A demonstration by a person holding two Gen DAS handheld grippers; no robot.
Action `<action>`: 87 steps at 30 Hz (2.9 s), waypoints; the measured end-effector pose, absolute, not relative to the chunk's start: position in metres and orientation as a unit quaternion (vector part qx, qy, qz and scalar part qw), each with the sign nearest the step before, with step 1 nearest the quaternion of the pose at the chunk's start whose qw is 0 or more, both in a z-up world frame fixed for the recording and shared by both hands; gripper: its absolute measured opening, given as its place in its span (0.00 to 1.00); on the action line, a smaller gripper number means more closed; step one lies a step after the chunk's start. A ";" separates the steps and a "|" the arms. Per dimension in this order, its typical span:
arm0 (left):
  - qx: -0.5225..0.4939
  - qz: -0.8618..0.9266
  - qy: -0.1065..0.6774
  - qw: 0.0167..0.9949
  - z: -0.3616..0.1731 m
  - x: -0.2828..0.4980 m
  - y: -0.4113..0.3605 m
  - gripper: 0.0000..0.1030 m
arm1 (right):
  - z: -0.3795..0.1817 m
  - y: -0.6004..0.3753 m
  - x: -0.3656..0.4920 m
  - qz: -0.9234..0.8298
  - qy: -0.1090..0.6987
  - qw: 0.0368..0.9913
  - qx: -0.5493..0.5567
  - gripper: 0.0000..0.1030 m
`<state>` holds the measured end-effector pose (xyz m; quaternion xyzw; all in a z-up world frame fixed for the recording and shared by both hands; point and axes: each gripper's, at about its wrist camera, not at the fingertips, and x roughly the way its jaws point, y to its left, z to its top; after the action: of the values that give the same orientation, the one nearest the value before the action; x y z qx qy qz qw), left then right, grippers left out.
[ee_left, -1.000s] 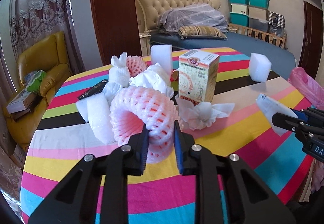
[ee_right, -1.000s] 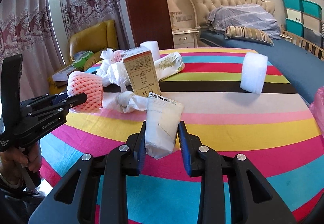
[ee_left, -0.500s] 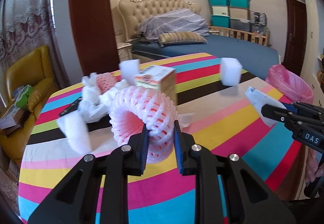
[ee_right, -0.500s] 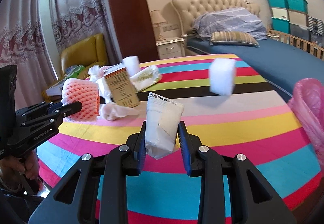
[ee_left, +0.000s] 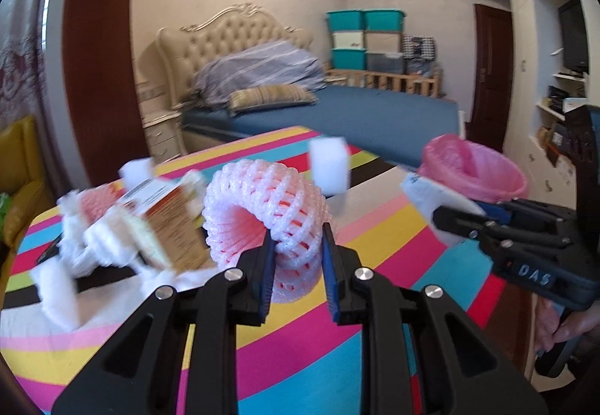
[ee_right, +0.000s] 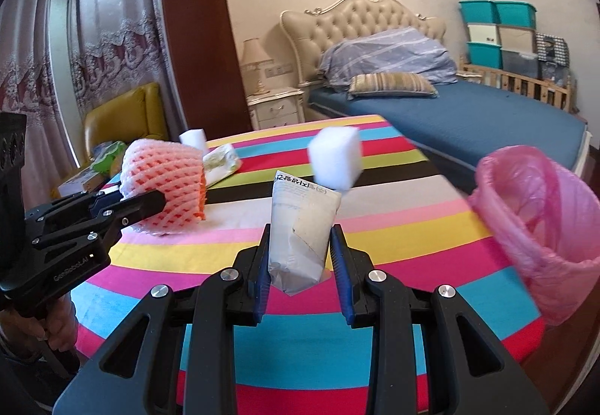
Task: Collect trash
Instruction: 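Carry pouch and pink net to the wastebasket and release both, then move both tools back over the table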
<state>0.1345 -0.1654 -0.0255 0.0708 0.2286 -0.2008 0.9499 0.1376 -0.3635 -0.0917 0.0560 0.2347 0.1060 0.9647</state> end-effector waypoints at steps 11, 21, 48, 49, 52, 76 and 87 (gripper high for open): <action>0.083 -0.288 0.205 0.932 -0.018 0.145 -0.244 0.22 | -0.083 -0.423 0.127 0.034 0.210 0.976 0.048 0.29; 0.079 -0.384 0.207 0.896 -0.018 0.168 -0.333 0.22 | -0.080 -0.509 0.120 -0.035 0.201 0.977 0.055 0.29; 0.069 -0.421 0.253 0.868 -0.050 0.265 -0.472 0.85 | -0.094 -0.653 0.147 -0.090 0.193 0.973 0.091 0.59; 0.067 -0.407 0.252 0.876 -0.050 0.265 -0.464 0.88 | -0.094 -0.649 0.146 -0.090 0.193 0.973 0.092 0.59; 0.065 -0.375 0.249 0.891 -0.046 0.260 -0.440 0.95 | -0.091 -0.631 0.145 -0.085 0.198 0.972 0.088 0.65; 0.032 -0.151 0.287 0.945 -0.049 0.192 -0.125 0.95 | -0.100 -0.405 0.170 0.115 0.263 0.958 0.026 0.75; -0.033 0.017 0.307 0.951 -0.049 0.170 0.028 0.95 | -0.098 -0.277 0.192 0.219 0.299 0.928 -0.044 0.75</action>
<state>0.1703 0.0281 -0.0490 -0.0327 0.3066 0.0171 0.9511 0.1917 -0.2770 -0.0985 -0.0443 0.2992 0.2190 0.9277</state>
